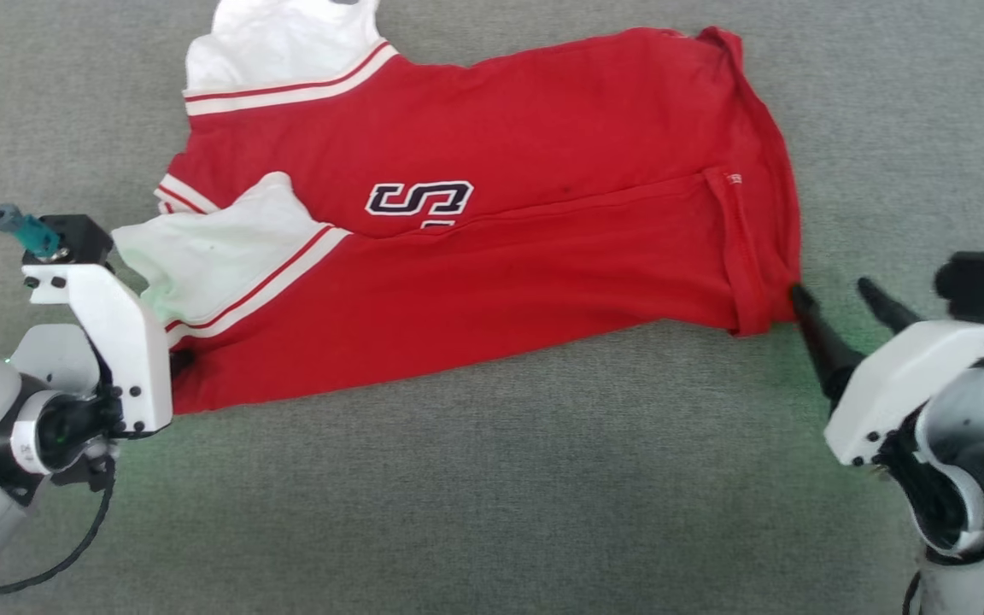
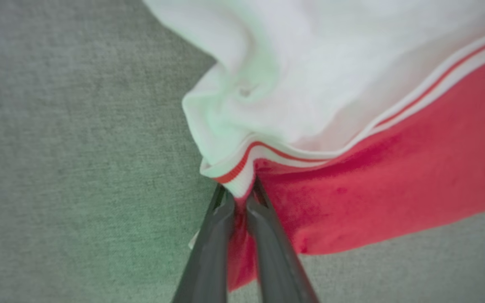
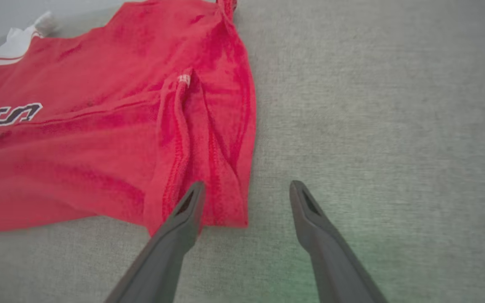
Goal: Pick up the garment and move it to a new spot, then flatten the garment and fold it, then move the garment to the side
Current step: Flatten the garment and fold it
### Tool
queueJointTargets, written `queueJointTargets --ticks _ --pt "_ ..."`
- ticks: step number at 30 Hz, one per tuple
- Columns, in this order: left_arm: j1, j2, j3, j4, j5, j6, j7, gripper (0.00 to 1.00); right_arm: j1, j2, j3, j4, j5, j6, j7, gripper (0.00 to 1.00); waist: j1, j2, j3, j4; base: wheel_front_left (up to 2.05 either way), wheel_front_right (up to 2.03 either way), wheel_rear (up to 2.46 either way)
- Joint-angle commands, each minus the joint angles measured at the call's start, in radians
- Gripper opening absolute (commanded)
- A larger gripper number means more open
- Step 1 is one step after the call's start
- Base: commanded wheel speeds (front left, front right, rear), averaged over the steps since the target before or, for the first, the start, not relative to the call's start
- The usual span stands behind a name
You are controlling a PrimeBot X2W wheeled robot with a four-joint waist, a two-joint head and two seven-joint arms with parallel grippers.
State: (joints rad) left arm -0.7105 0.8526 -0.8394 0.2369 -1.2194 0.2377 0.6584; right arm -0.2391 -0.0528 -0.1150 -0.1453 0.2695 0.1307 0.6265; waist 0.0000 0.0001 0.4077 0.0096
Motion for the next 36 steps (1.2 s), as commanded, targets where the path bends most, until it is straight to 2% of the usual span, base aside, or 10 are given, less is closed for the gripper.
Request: queueJointTargets --ticks 1,9,15,16,17,25,31,36 --pt "0.017 -0.035 -0.029 0.009 0.016 -0.008 0.004 0.00 -0.022 -0.001 0.008 0.009 -0.011 0.000 0.020 1.00 0.0000 -0.0001 0.002 0.013 0.00 0.00 0.00" --pt "-0.012 -0.087 -0.056 0.016 0.035 -0.041 0.005 0.00 -0.105 -0.029 0.006 0.115 -0.063 0.000 0.141 1.00 0.0000 -0.0001 0.011 0.064 0.00 0.00 0.00" --pt "-0.026 -0.117 -0.069 0.038 0.044 -0.060 -0.002 0.00 -0.157 -0.033 0.014 0.251 -0.058 0.000 0.265 1.00 0.0000 -0.0001 0.015 0.091 0.00 0.00 0.00" --pt "-0.027 -0.122 -0.069 0.040 0.045 -0.063 -0.005 0.00 -0.159 -0.036 0.018 0.276 -0.056 0.000 0.292 0.48 0.0000 -0.0001 0.014 0.094 0.00 0.00 0.00" --pt "-0.029 -0.126 -0.070 0.043 0.045 -0.068 -0.009 0.00 -0.160 -0.035 0.018 0.290 -0.050 0.000 0.312 0.00 0.0000 -0.0001 0.014 0.097 0.00 0.00 0.00" --pt "-0.034 -0.110 -0.061 0.054 0.052 -0.073 -0.020 0.00 -0.189 -0.040 -0.003 0.258 -0.017 0.000 0.398 0.00 0.0000 -0.0001 -0.001 0.097 0.00 0.00 0.00" --pt "-0.040 -0.051 -0.038 -0.001 0.045 -0.048 -0.002 0.00 -0.179 -0.072 -0.020 0.151 0.017 0.000 0.448 0.00 0.0000 -0.0001 -0.019 0.086 0.00 0.00 0.00" --pt "-0.024 0.017 -0.030 -0.090 0.050 -0.007 0.021 0.00 -0.122 -0.092 -0.035 0.051 0.039 0.000 0.493 0.00 0.0000 -0.0001 -0.031 0.082 0.00 0.00 0.00"
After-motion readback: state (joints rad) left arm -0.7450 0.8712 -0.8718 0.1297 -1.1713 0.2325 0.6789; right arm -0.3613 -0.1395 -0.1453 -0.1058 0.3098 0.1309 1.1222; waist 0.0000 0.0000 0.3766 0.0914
